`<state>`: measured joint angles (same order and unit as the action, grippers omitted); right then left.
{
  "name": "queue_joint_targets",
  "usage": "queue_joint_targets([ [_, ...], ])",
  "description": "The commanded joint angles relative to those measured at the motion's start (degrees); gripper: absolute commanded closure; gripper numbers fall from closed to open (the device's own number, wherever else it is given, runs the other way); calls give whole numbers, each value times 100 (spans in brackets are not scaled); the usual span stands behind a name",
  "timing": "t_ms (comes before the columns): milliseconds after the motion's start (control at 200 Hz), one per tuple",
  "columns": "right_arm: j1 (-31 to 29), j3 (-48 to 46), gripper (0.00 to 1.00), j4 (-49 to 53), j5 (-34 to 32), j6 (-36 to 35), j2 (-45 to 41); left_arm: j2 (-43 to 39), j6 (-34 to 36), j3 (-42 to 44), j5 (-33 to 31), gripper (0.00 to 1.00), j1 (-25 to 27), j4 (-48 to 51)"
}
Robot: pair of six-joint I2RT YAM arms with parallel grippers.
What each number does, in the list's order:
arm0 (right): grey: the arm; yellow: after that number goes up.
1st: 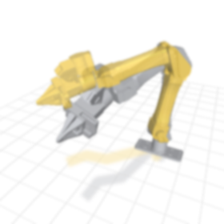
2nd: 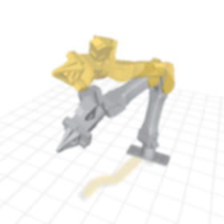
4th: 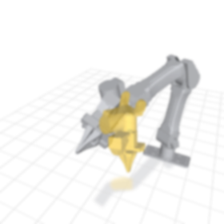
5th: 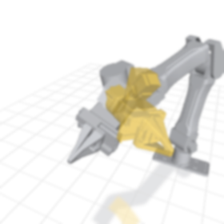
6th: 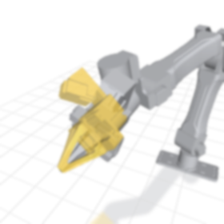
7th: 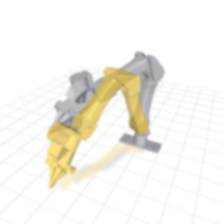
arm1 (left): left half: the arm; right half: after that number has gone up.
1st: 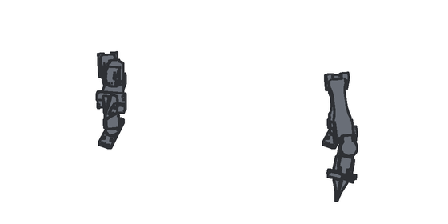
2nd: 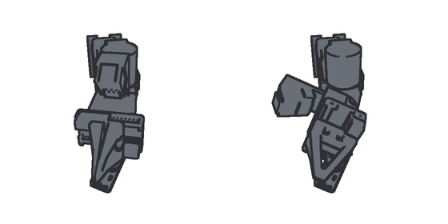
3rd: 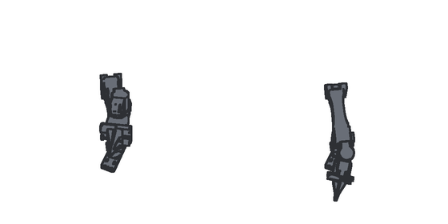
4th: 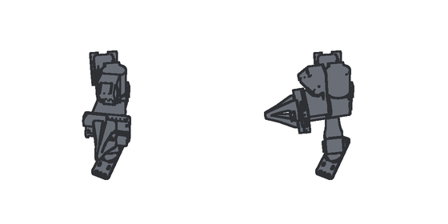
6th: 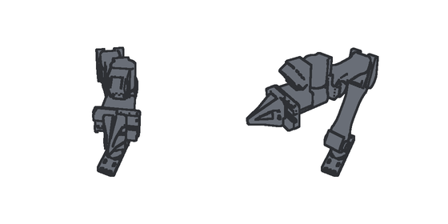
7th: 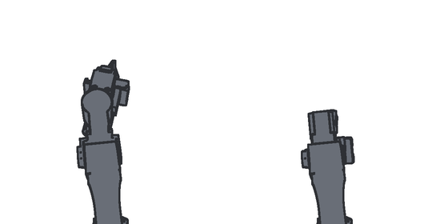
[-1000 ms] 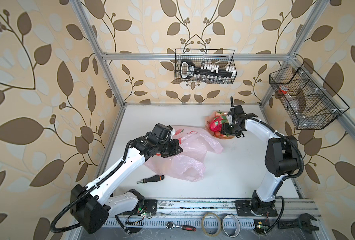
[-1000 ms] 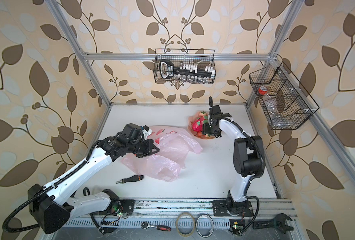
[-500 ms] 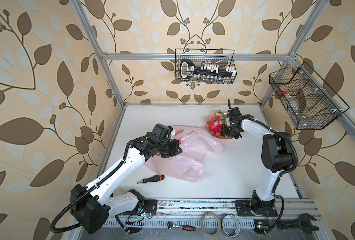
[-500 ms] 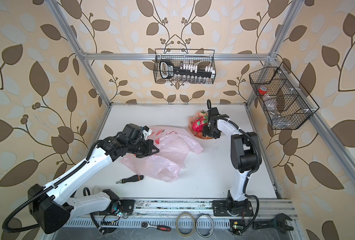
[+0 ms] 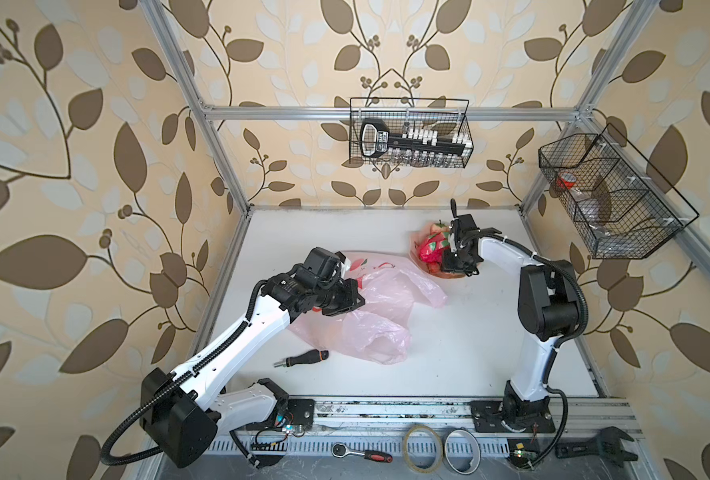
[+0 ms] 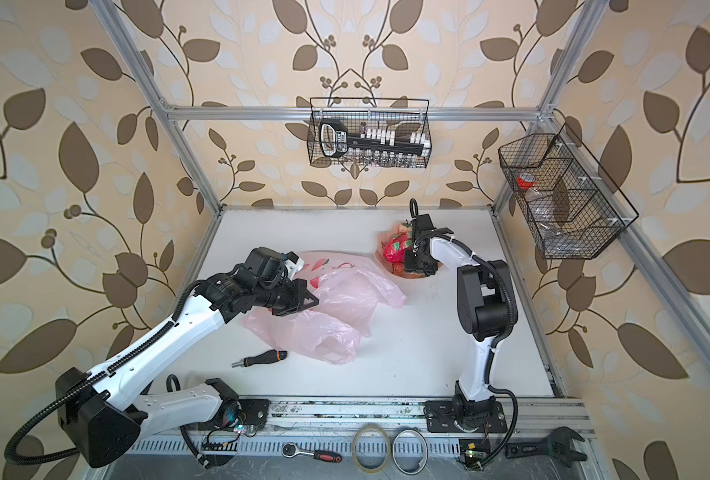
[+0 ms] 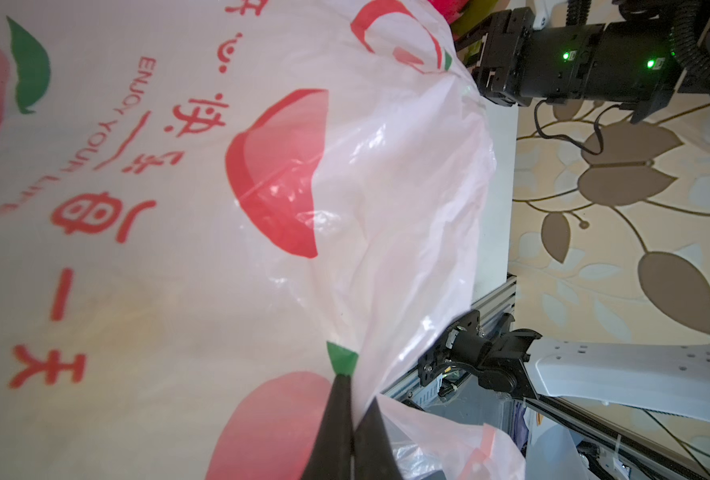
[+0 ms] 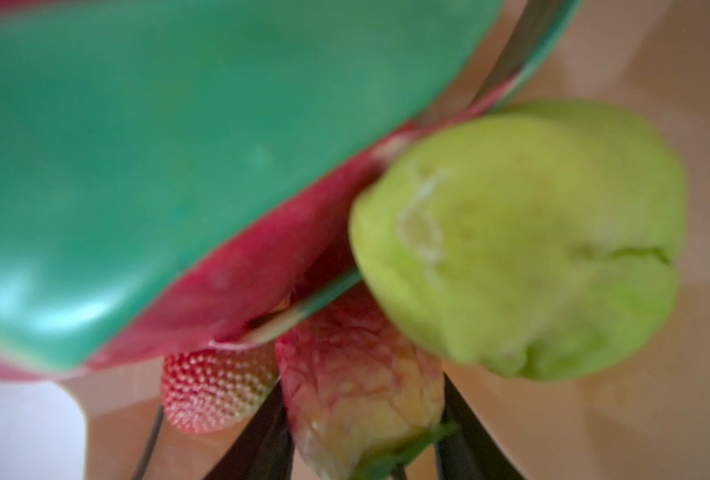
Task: Place the fruits into the plastic bag
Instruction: 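Lower the right gripper onto the red-yellow mango on the plate and grasp it, then lift the mango with the right gripper and carry it toward the bag mouth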
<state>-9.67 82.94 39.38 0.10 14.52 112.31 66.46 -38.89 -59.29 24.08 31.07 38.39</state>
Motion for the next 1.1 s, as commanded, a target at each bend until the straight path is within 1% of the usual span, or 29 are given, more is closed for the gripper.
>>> queue_joint_targets([
  [0,-51,153,54,16,-105,-64,43,-124,76,-83,124,100,-18,37],
  [60,-51,145,56,33,-152,-83,-11,-124,75,-76,125,100,-20,24],
  [145,-51,63,62,27,-176,-88,-132,-141,58,-75,123,100,-13,10],
  [265,-51,-112,65,-11,-205,-93,-376,-167,49,-53,106,100,-15,2],
  [595,-87,-601,67,-114,-326,-161,-1106,-178,44,-17,124,100,-14,-25],
  [695,-86,-720,69,-141,-309,-160,-1285,-168,39,-13,137,100,-14,-42],
  [1095,-94,-1123,71,-105,-234,-42,-2249,-133,24,-21,156,100,-20,-104],
])
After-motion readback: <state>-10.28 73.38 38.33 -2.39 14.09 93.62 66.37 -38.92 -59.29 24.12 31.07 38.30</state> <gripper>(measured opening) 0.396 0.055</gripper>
